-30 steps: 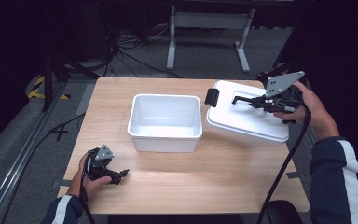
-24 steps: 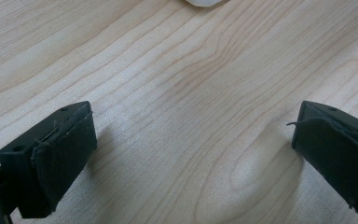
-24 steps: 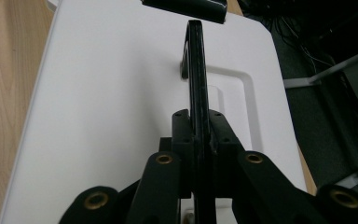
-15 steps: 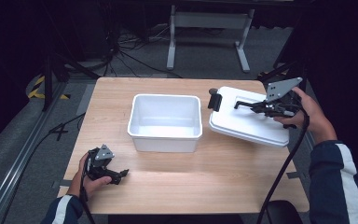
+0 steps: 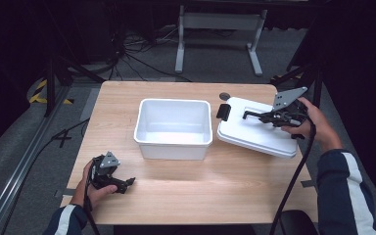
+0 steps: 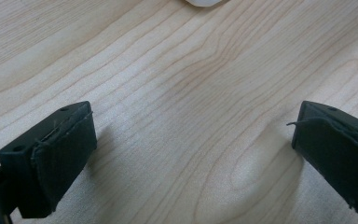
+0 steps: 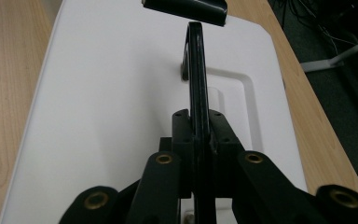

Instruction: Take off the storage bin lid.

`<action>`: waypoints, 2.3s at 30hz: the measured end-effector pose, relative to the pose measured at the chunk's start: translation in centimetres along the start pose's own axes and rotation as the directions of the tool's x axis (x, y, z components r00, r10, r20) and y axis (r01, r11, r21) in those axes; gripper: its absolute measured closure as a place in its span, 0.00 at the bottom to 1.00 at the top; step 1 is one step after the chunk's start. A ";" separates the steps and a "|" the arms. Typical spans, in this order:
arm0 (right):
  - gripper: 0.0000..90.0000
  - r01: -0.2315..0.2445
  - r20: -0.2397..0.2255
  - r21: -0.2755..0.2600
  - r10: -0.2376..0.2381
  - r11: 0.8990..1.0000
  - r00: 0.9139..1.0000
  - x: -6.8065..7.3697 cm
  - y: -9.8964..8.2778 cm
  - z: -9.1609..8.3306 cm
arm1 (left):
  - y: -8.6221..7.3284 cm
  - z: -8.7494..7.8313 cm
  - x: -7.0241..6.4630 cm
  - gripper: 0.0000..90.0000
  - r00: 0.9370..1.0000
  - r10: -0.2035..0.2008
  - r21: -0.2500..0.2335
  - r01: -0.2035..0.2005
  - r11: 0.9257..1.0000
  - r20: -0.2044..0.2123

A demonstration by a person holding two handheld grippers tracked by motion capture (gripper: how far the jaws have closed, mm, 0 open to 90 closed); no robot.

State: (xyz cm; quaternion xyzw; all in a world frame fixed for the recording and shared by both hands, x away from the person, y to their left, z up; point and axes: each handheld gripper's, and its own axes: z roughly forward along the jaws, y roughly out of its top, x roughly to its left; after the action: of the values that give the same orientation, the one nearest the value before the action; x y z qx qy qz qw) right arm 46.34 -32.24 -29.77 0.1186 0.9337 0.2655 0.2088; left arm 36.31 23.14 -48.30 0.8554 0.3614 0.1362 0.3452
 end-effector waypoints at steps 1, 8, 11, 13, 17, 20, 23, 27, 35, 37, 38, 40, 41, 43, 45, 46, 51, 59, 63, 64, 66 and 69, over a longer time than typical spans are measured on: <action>0.93 -0.005 -0.004 0.001 0.005 1.000 1.000 0.0 -0.1 0.3 | 0.0 0.0 0.0 0.00 1.000 0.000 0.000 0.000 1.000 0.000; 0.93 -0.020 -0.017 0.012 0.021 1.000 1.000 -0.1 -0.6 1.7 | 0.0 0.0 0.0 0.00 1.000 0.000 0.000 0.000 1.000 0.000; 0.93 -0.028 -0.022 0.014 0.028 1.000 0.999 -0.2 -0.8 2.3 | 0.0 0.0 0.0 0.00 1.000 0.000 0.000 0.000 1.000 0.000; 0.93 -0.034 -0.027 0.017 0.034 0.999 0.999 -0.2 -0.9 2.8 | 0.0 0.0 0.0 0.00 1.000 0.000 0.000 0.000 1.000 0.000; 0.93 -0.041 -0.039 0.024 0.042 0.999 0.998 -0.2 -1.1 3.6 | 0.0 0.0 0.0 0.00 1.000 -0.001 -0.002 0.001 1.000 0.000; 0.93 -0.044 -0.047 0.032 0.046 0.999 0.998 -0.2 -1.3 4.1 | 0.0 0.0 0.0 0.00 1.000 0.003 0.000 -0.003 1.000 0.000; 0.93 -0.051 -0.046 0.038 0.053 0.998 0.998 -0.2 -1.6 4.8 | 0.0 0.0 0.0 0.00 1.000 0.003 0.000 -0.003 1.000 0.000; 0.93 -0.060 -0.060 0.048 0.063 0.997 0.996 -0.1 -1.9 5.6 | 0.0 0.0 0.0 0.00 1.000 0.000 0.000 0.000 1.000 0.000; 0.93 -0.062 -0.072 0.065 0.067 0.996 0.995 0.2 -2.2 7.1 | 0.0 0.0 0.0 0.00 1.000 0.000 0.000 0.000 1.000 0.000; 0.93 -0.064 -0.075 0.068 0.069 0.996 0.995 0.2 -2.3 7.5 | 0.0 0.0 0.0 0.00 1.000 0.000 0.000 0.000 1.000 0.000; 0.93 -0.066 -0.077 0.068 0.072 0.995 0.994 0.3 -2.3 7.6 | 0.0 0.0 0.0 0.00 1.000 0.000 0.000 0.000 1.000 0.000; 0.93 -0.067 -0.077 0.068 0.072 0.995 0.994 0.4 -2.4 7.9 | 0.0 0.0 0.0 0.00 1.000 0.003 0.001 -0.003 1.000 0.000; 0.93 -0.067 -0.083 0.069 0.073 0.995 0.994 0.4 -2.4 8.1 | 0.0 0.0 0.0 0.00 1.000 0.000 0.000 0.000 1.000 0.000; 0.93 -0.071 -0.082 0.070 0.077 0.995 0.994 0.4 -2.5 8.2 | 0.0 0.0 0.0 0.00 1.000 0.000 0.000 0.000 1.000 0.000; 0.93 -0.071 -0.076 0.069 0.076 0.995 0.994 0.4 -2.6 8.4 | 0.0 0.0 0.0 0.00 1.000 0.000 0.000 0.000 1.000 0.000; 0.93 -0.071 -0.076 0.069 0.076 0.995 0.994 0.4 -2.6 8.4 | 0.0 0.0 0.0 0.00 1.000 0.000 -0.002 0.000 1.000 0.000; 0.93 -0.073 -0.078 0.082 0.079 0.994 0.994 0.5 -2.8 8.8 | 0.0 0.0 0.0 0.00 1.000 0.001 0.000 -0.001 1.000 0.000; 0.93 -0.078 -0.076 0.114 0.087 0.990 0.993 0.5 -3.1 9.3 | 0.0 0.0 0.0 0.00 1.000 0.000 0.000 0.000 1.000 0.000; 0.92 -0.091 -0.079 0.112 0.100 0.990 0.992 0.4 -3.4 9.4 | 0.0 0.0 0.0 0.00 1.000 0.000 0.000 0.000 1.000 0.000; 0.92 -0.091 -0.079 0.112 0.100 0.990 0.992 0.4 -3.4 9.4 | 0.0 0.0 0.0 0.00 1.000 0.000 0.000 0.000 1.000 0.000; 0.90 -0.101 -0.069 0.108 0.109 0.989 0.992 0.4 -3.6 9.4 | 0.0 0.0 0.0 0.00 1.000 0.000 0.000 0.000 1.000 0.000; 0.88 -0.120 -0.060 0.076 0.125 0.990 0.990 0.2 -3.6 9.0 | 0.0 0.0 0.0 0.00 1.000 0.000 0.000 0.000 1.000 0.000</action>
State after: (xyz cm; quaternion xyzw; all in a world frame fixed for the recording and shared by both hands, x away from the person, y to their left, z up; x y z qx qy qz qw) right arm 49.79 -31.16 -38.73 0.1745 0.9400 0.2473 0.1576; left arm 36.31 23.14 -48.30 0.8555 0.3613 0.1362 0.3451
